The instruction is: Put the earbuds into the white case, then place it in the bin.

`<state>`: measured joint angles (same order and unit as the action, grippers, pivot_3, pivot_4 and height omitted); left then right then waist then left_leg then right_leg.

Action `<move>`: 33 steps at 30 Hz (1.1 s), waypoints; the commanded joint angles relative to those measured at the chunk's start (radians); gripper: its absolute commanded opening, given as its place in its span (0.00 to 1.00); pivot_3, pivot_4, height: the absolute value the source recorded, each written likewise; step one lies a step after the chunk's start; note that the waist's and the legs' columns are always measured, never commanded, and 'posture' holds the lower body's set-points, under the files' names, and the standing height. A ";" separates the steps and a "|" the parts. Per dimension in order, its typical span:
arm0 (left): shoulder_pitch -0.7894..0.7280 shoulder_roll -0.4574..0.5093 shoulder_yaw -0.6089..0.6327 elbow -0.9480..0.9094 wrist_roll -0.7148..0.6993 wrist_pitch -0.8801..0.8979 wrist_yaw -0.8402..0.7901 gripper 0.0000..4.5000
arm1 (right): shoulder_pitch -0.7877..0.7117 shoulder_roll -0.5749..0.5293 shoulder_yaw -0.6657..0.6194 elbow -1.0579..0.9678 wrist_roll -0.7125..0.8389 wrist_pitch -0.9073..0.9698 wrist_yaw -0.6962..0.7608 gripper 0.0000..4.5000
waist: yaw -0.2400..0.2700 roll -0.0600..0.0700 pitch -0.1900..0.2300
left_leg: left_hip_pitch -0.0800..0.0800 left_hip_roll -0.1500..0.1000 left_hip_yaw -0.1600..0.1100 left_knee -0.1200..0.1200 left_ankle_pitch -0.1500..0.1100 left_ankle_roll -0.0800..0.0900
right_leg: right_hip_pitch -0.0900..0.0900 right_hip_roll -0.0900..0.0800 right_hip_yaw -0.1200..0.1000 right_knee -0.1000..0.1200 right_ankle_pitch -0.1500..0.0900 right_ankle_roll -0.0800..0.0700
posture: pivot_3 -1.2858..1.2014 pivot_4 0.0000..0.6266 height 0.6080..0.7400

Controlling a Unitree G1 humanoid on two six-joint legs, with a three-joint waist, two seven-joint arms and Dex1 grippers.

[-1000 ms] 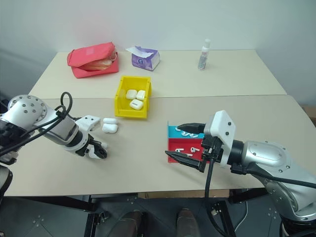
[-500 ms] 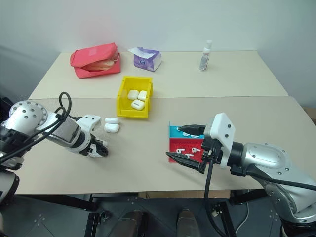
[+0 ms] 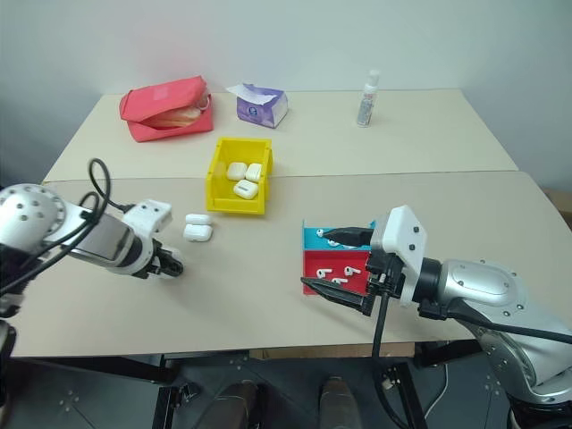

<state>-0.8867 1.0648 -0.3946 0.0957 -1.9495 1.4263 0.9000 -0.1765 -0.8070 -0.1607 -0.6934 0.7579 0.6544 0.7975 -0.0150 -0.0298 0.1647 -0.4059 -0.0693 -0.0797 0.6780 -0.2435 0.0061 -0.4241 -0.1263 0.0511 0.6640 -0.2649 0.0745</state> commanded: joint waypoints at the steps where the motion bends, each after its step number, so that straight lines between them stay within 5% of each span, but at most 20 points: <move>1: 0.055 0.021 0.198 -0.169 0.225 -0.172 -0.128 0.65 | -0.018 -0.001 -0.009 0.008 -0.014 -0.047 0.019 1.00 | 0.003 0.000 0.000 | 0.000 0.000 0.000 0.000 0.000 0.000 | 0.000 0.000 0.000 0.000 0.000 0.000 | 0.52 0.24 1.00; 4: 0.180 0.009 0.329 -0.334 0.534 -0.424 -0.412 0.65 | -0.034 0.000 -0.005 0.022 -0.022 -0.057 0.026 1.00 | 0.004 0.000 0.000 | 0.001 0.000 0.001 -0.001 0.001 -0.001 | 0.001 0.000 0.000 -0.001 0.000 0.000 | 0.52 0.24 1.00; 7: 0.275 -0.005 0.329 -0.411 0.904 -0.760 -0.785 0.65 | -0.056 0.003 -0.004 0.045 -0.031 -0.068 0.032 1.00 | 0.005 0.000 0.000 | 0.002 -0.001 0.003 -0.002 0.001 -0.002 | 0.002 0.000 0.000 -0.003 0.000 -0.001 | 0.52 0.24 1.00; 8: 0.266 -0.035 0.335 -0.381 0.931 -0.789 -0.862 0.65 | -0.062 0.003 -0.004 0.051 -0.033 -0.070 0.034 1.00 | 0.006 0.000 0.000 | 0.001 -0.001 0.002 -0.003 0.002 -0.003 | 0.002 0.000 -0.001 -0.003 0.000 -0.001 | 0.52 0.24 1.00; 18: 0.127 -0.378 0.411 -0.131 0.963 -1.000 -1.696 0.65 | -0.090 -0.033 -0.047 0.030 -0.015 -0.045 0.023 1.00 | 0.015 0.000 0.000 | -0.002 -0.001 0.001 0.001 -0.004 0.007 | 0.003 -0.001 -0.005 -0.004 0.000 0.000 | 0.52 0.24 1.00; 33: 0.039 -0.590 0.404 -0.096 1.060 -1.057 -2.168 0.65 | -0.049 -0.106 -0.115 -0.020 0.030 -0.002 -0.002 1.00 | -0.001 0.000 0.000 | -0.001 0.000 0.001 0.002 -0.005 0.009 | 0.003 0.000 -0.006 -0.001 0.000 0.000 | 0.52 0.24 1.00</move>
<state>-0.8202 0.4748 -0.0017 0.0233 -0.9034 0.4033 -1.2319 -0.2176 -0.8998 -0.2498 -0.6834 0.7694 0.6515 0.8009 -0.0164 -0.0299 0.1647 -0.4066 -0.0691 -0.0791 0.6798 -0.2487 0.0153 -0.4206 -0.1259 0.0454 0.6624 -0.2647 0.0742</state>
